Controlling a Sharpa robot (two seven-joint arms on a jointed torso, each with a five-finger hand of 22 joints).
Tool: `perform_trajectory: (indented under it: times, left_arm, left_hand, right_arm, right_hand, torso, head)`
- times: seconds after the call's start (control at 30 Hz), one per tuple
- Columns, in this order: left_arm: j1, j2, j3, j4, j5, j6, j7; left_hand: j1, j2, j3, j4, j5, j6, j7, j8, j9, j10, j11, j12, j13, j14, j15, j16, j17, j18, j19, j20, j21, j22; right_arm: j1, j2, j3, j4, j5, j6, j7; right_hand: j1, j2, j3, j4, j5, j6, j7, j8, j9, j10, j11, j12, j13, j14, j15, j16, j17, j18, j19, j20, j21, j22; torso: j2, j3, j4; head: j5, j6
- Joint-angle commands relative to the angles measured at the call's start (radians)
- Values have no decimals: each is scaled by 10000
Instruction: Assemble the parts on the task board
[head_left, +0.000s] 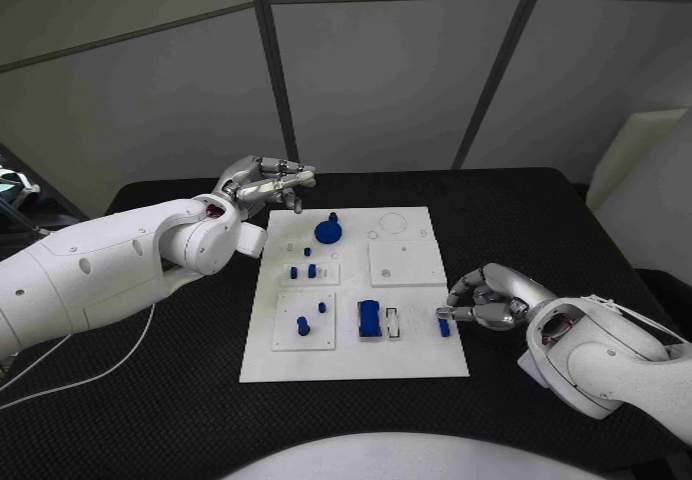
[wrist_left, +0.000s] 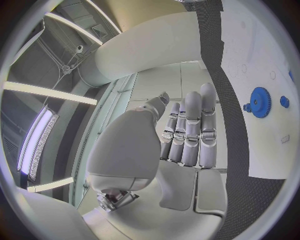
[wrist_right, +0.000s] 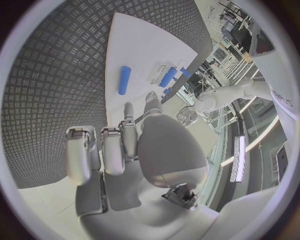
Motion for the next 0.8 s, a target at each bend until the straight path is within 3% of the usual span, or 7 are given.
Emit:
perform_trajectory:
  times: [0.03,0.37,0.47,0.8]
  left_arm:
    - [14,16,5,18,45,9,161]
    - [12,28,3,5,45,17,170]
    - [12,33,3,1,45,19,171]
    - [12,18,3,10,45,21,169]
  left_hand:
    - [-20,116,-12,34,-22,-64,-6,54,6,-57,-8,62,15,-63,-16,8,-12,-264,13,43,-56,-12]
    - [-24,122,-17,39,-23,-66,-6,62,7,-62,-8,73,17,-63,-17,13,-22,-263,19,43,-63,-20]
    - [-24,122,-17,39,-23,-66,-6,62,7,-62,-8,73,17,-63,-17,13,-22,-263,19,43,-63,-20]
    - [-24,122,-17,39,-23,-66,-6,62,7,-62,-8,73,17,-63,-17,13,-22,-263,19,43,-63,-20]
  right_arm:
    - [3,-29,-5,-86,-815,638,-400]
    - [-27,240,-11,-328,-1411,1341,-885]
    - [-148,354,-13,-382,-1524,1559,-986]
    - [-418,681,-13,-520,-1746,1600,-1184]
  right_hand:
    - [-26,-32,-76,11,67,162,-35,-39,-75,-37,-7,-753,-1561,750,63,-36,1203,-74,1052,65,31,2635]
    - [-63,-25,-142,74,77,470,-101,-62,-199,29,-59,-665,-1500,759,26,-25,1233,-74,1052,50,31,2635]
    - [-77,-22,-152,89,74,501,-108,-65,-212,46,-65,-630,-1476,762,21,-19,1246,-74,1052,47,31,2635]
    - [-37,27,-148,104,186,657,-159,-72,-272,69,-107,-606,-1456,763,-10,-23,1242,-74,1052,24,31,2635]
  torso:
    - [7,6,11]
    - [15,0,23]
    - [10,-2,26]
    - [4,0,29]
  head:
    - [-102,29]
    - [-146,42]
    - [-149,20]
    - [-134,-35]
